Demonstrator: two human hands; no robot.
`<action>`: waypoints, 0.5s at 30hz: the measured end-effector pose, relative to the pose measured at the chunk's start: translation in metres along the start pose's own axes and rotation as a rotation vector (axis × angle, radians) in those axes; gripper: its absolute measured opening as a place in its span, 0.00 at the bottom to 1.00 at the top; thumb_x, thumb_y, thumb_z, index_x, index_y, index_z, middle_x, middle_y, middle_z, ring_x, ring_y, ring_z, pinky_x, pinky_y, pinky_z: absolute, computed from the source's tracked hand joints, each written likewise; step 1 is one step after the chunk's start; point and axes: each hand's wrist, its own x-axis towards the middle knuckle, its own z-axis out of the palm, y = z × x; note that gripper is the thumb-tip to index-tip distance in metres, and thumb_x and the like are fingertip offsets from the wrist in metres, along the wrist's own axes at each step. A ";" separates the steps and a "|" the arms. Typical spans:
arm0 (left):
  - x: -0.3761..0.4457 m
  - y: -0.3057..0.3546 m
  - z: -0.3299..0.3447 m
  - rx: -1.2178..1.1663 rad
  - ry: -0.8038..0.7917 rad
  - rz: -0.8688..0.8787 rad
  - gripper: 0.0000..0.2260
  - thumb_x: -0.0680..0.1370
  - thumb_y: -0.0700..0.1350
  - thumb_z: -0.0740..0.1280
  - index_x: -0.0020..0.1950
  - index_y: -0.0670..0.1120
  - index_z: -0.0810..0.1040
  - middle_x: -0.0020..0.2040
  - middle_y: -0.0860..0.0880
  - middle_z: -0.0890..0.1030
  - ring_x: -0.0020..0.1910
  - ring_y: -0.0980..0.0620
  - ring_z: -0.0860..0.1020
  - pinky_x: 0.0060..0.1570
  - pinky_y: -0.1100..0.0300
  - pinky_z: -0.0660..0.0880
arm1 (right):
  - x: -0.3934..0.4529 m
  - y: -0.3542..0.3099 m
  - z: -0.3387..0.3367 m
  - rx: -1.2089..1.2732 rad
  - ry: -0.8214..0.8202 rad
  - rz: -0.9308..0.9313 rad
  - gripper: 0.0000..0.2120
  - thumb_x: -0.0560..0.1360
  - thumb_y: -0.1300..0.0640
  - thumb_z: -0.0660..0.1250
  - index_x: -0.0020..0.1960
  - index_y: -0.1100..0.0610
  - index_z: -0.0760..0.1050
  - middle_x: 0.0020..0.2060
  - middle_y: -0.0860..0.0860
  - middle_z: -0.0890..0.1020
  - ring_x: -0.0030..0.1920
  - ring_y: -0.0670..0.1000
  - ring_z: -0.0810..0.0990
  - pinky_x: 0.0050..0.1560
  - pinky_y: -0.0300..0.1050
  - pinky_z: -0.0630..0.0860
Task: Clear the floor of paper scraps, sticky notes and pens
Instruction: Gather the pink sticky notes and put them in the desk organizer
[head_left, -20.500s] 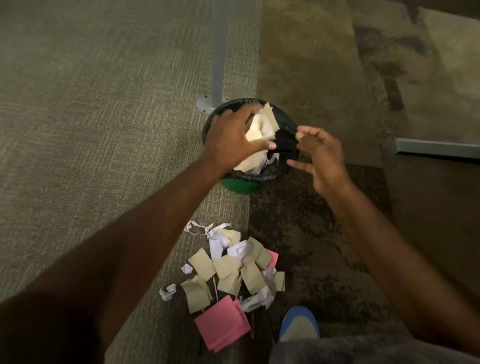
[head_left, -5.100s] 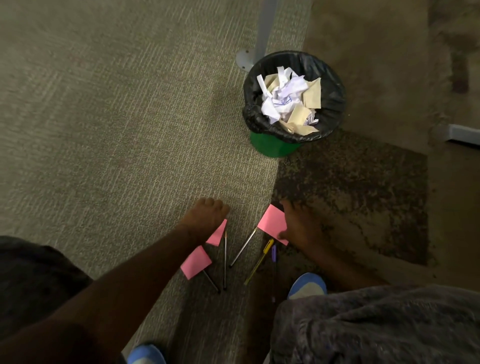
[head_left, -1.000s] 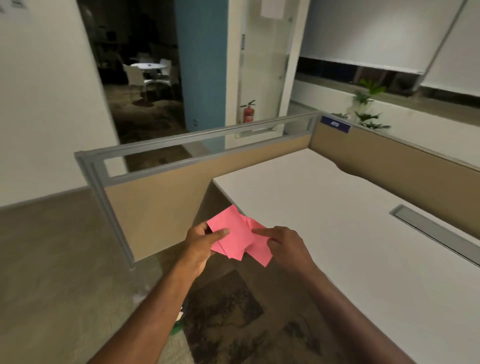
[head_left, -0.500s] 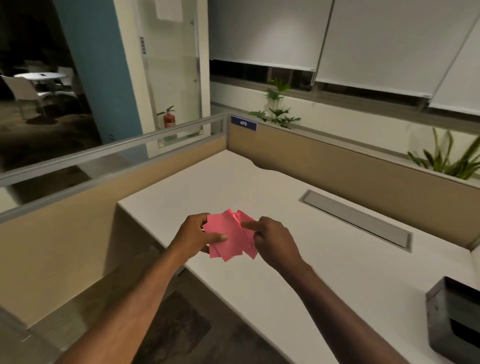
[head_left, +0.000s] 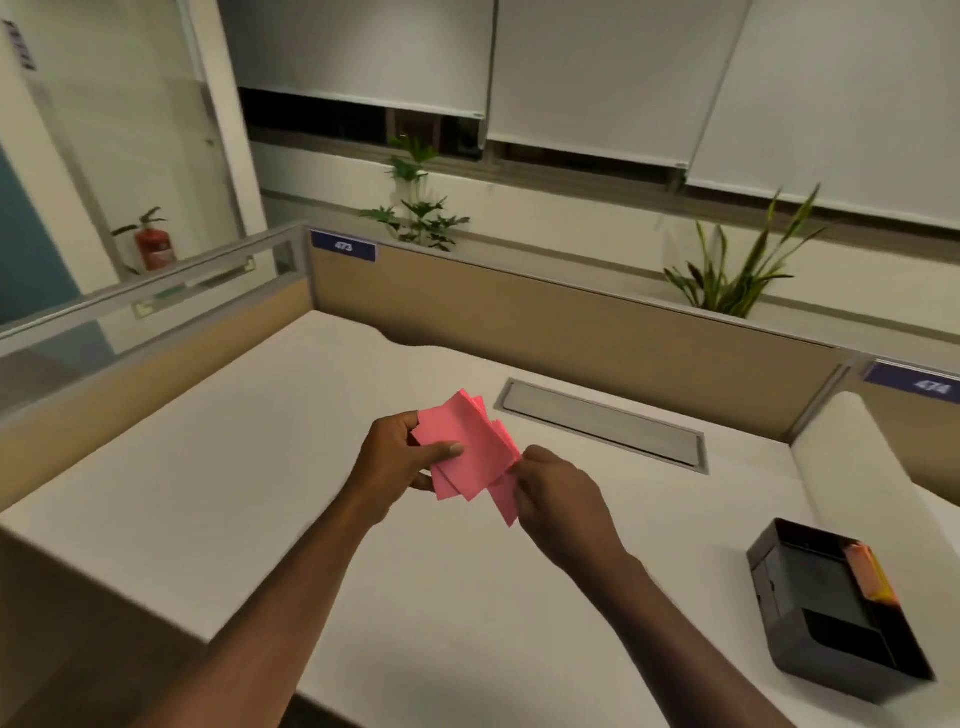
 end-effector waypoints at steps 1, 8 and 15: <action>0.013 -0.001 0.005 -0.034 -0.007 -0.003 0.14 0.69 0.41 0.78 0.51 0.50 0.81 0.43 0.49 0.86 0.40 0.49 0.85 0.33 0.55 0.81 | 0.006 0.003 0.000 -0.058 0.001 0.016 0.16 0.79 0.48 0.55 0.49 0.50 0.80 0.41 0.48 0.76 0.39 0.52 0.77 0.34 0.43 0.66; 0.080 -0.006 0.043 -0.110 -0.211 0.012 0.11 0.69 0.42 0.78 0.47 0.52 0.80 0.40 0.57 0.86 0.38 0.56 0.85 0.30 0.59 0.80 | 0.034 0.040 -0.014 0.287 0.219 0.486 0.16 0.76 0.45 0.59 0.38 0.49 0.82 0.35 0.49 0.82 0.40 0.51 0.80 0.41 0.48 0.73; 0.106 -0.012 0.106 -0.148 -0.370 -0.003 0.12 0.68 0.42 0.79 0.47 0.53 0.82 0.41 0.56 0.86 0.39 0.53 0.85 0.29 0.58 0.80 | 0.030 0.077 -0.023 0.422 0.424 0.523 0.10 0.76 0.53 0.73 0.37 0.55 0.83 0.31 0.48 0.82 0.35 0.50 0.79 0.38 0.47 0.74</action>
